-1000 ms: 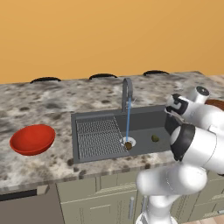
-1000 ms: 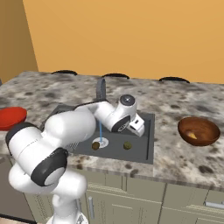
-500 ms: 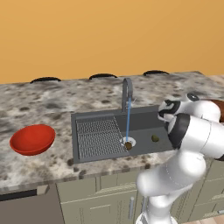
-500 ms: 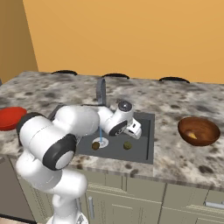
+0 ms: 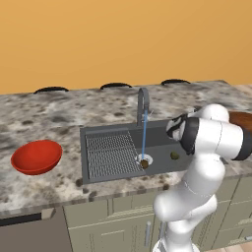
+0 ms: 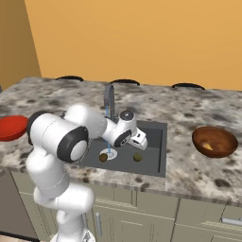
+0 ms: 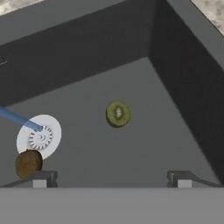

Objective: Pick the kiwis from the sink and place them in one bowl. Place the pear in the other bowl. Then turn off the sink faucet.

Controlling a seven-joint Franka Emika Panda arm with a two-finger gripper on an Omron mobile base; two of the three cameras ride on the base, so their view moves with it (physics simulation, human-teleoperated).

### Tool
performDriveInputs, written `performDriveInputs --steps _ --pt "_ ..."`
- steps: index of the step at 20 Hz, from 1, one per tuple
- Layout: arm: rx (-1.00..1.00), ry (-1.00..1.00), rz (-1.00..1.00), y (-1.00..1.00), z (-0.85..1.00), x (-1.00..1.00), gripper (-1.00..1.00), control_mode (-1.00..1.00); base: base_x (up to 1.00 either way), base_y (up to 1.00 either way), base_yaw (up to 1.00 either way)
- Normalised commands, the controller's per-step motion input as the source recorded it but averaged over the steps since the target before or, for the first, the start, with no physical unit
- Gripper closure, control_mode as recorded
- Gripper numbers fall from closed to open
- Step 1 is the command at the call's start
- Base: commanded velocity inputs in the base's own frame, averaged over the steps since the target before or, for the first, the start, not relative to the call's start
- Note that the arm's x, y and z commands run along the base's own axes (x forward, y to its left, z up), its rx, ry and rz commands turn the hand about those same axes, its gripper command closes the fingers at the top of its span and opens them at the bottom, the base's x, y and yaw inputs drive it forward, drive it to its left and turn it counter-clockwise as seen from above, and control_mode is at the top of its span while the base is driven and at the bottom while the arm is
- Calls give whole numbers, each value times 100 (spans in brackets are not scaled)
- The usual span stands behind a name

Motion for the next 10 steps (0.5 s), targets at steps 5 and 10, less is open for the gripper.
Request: performDriveInputs --steps 5,10 --pt "-2 11 2 0 -32 40 -100 -100 0 0 0" --pt "-1 10 4 0 -32 39 -100 -100 0 0 0"
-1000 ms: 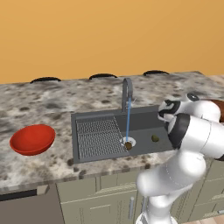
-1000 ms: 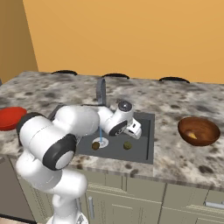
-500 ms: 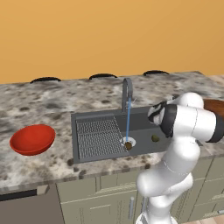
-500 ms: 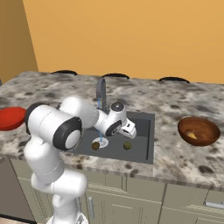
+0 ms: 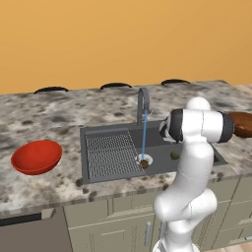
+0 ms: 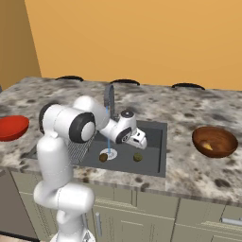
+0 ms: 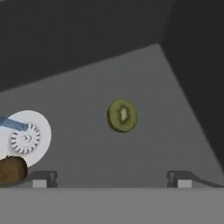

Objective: Pick the kiwis from the sink and place them in one bowl. Place the pear in the other bowl. Then turn off the sink faucet.

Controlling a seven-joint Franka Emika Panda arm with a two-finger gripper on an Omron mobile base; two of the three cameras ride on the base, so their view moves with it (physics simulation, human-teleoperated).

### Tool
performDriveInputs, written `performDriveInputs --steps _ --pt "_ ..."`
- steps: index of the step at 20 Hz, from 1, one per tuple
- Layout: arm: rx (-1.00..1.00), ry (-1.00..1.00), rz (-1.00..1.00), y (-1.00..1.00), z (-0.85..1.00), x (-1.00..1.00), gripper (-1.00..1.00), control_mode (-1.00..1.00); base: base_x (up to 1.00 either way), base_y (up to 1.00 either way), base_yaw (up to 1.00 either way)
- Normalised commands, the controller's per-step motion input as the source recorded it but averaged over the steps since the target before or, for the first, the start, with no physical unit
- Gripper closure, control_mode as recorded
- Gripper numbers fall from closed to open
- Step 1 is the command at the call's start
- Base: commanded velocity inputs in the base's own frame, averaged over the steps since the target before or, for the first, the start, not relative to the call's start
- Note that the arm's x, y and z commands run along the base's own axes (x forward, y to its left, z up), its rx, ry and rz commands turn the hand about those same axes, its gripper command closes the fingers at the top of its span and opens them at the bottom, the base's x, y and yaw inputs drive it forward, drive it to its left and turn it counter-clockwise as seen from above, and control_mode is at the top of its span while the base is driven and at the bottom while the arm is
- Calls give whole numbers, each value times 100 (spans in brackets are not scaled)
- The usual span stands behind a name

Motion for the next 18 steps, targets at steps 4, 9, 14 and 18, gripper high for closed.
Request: performDriveInputs --steps 4,9,14,18 --pt "0 4 6 -5 -30 43 -100 -100 0 0 0" --pt "0 1 9 -26 -30 30 -100 -100 0 0 0" --pt "0 1 7 -20 -33 19 -100 -100 0 0 0" --pt "0 12 7 0 -48 23 -100 -100 0 0 0"
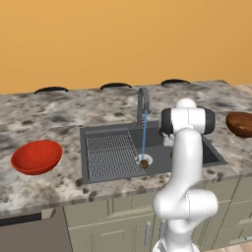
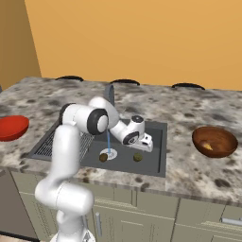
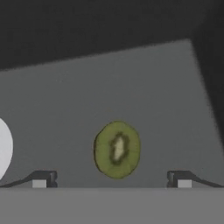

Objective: Pick the kiwis from the sink and place them in one bowl. Place the pear in the other bowl. Then turn off the sink faucet.

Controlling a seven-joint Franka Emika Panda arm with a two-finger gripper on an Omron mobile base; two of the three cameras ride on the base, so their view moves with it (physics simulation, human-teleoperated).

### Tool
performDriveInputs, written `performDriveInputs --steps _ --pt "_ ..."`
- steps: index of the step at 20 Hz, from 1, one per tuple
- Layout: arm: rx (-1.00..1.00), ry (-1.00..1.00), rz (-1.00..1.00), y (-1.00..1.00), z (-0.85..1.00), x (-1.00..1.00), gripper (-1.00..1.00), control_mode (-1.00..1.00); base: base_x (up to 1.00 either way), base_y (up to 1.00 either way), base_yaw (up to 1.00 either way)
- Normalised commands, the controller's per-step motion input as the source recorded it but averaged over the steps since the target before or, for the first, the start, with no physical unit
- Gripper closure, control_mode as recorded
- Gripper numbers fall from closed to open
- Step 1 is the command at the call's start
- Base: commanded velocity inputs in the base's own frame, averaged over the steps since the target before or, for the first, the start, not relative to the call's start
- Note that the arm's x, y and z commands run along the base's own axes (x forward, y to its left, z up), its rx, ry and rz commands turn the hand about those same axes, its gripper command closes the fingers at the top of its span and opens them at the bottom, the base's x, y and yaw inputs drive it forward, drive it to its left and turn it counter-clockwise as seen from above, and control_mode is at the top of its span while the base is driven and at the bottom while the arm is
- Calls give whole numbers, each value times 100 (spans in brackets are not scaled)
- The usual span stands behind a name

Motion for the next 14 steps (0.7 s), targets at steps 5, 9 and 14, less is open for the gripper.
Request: performDriveInputs --steps 5,9,14 --pt "0 11 6 0 -41 23 -100 -100 0 0 0" --pt "0 6 7 0 -30 18 -100 -100 0 0 0" --pt "0 3 5 -1 -23 5 -100 -100 0 0 0"
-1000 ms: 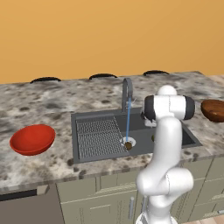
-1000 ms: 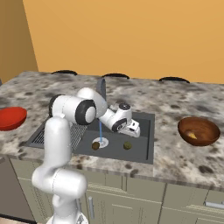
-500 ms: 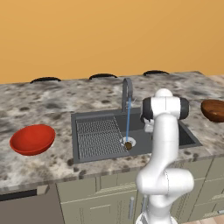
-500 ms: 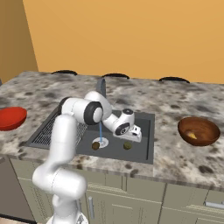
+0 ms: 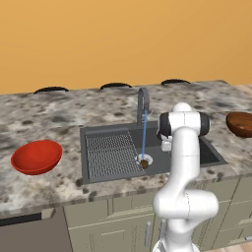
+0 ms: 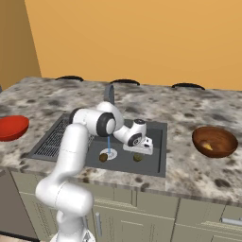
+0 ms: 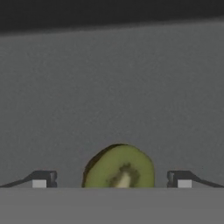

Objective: Pick the kiwis from the sink and place them in one bowl. Place the pear in the other bowl. Then turn off the sink faucet.

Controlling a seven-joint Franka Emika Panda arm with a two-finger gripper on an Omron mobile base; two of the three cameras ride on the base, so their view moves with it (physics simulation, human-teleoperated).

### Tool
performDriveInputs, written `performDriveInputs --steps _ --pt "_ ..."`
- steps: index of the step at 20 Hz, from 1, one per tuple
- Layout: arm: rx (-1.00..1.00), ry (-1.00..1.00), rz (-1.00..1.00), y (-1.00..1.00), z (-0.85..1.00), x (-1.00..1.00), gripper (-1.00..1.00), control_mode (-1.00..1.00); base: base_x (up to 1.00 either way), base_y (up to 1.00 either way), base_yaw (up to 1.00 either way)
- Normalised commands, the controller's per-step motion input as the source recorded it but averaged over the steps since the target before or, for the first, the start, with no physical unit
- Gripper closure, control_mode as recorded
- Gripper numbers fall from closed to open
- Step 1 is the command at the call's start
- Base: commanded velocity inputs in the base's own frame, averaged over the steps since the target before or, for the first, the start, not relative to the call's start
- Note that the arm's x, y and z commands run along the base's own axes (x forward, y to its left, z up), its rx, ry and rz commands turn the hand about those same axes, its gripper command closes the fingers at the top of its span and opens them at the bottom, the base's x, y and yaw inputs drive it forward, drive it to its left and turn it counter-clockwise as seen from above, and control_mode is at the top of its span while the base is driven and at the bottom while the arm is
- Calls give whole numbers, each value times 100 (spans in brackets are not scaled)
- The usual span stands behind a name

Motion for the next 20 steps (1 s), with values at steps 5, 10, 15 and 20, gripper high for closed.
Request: performDriveInputs --steps 5,10,15,20 --pt "0 0 3 0 -15 0 -100 -100 0 0 0" --pt "0 0 3 0 -21 0 -100 -100 0 0 0" --pt "0 0 2 0 -19 0 -100 -100 0 0 0" --pt "0 0 1 0 -21 0 100 -100 0 0 0"
